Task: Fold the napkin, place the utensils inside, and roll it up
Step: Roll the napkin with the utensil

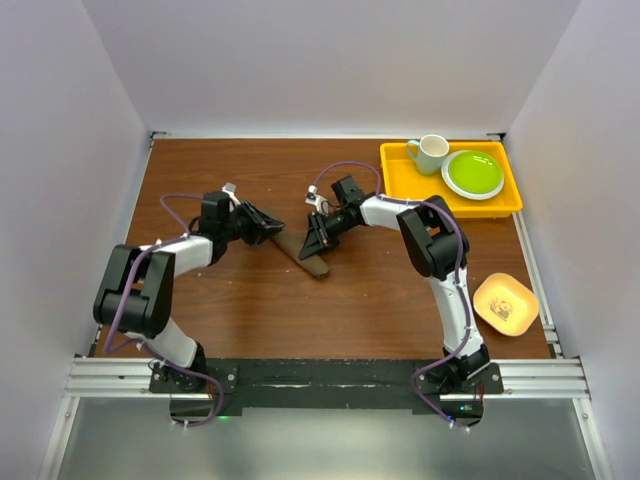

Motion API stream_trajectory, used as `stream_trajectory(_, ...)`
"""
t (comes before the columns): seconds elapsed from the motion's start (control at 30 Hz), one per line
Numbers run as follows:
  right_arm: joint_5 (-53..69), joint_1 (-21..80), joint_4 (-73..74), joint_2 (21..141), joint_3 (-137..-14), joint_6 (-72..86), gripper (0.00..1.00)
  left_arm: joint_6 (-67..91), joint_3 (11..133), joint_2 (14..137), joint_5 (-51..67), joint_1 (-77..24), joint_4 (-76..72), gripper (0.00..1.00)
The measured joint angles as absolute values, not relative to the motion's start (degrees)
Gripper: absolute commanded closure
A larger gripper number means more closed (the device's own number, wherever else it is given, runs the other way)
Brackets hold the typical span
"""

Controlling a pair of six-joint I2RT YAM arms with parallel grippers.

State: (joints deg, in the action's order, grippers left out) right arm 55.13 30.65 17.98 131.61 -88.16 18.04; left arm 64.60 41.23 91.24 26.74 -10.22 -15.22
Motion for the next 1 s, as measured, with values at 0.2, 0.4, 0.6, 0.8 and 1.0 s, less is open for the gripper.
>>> stream_trajectory(0.2, 54.46, 30.76, 19.33, 131.63, -88.92, 17.78, 0.63, 67.51, 41.3, 98.83, 28.4, -10.22, -22.15, 0.78)
stream_trajectory(0.4, 51.59, 31.31, 23.14, 130.39, -90.19, 16.82, 0.5, 67.9, 41.56, 103.28, 29.45, -10.13, -23.27, 0.79)
stream_trajectory(0.6, 38.59, 33.01, 30.79, 125.38, -91.37, 10.57, 0.36, 66.52, 43.51, 103.61, 30.28, -10.15, -20.75, 0.79)
stream_trajectory(0.8, 15.66, 38.37, 35.2, 119.46, -91.48, 3.64, 0.22, 66.17, 46.19, 103.61, 30.3, -10.15, -14.81, 0.8)
stream_trajectory(1.0, -2.55, 47.92, 35.38, 117.14, -91.5, -3.09, 0.2, 65.36, 49.28, 103.61, 30.28, -10.13, -7.99, 0.8)
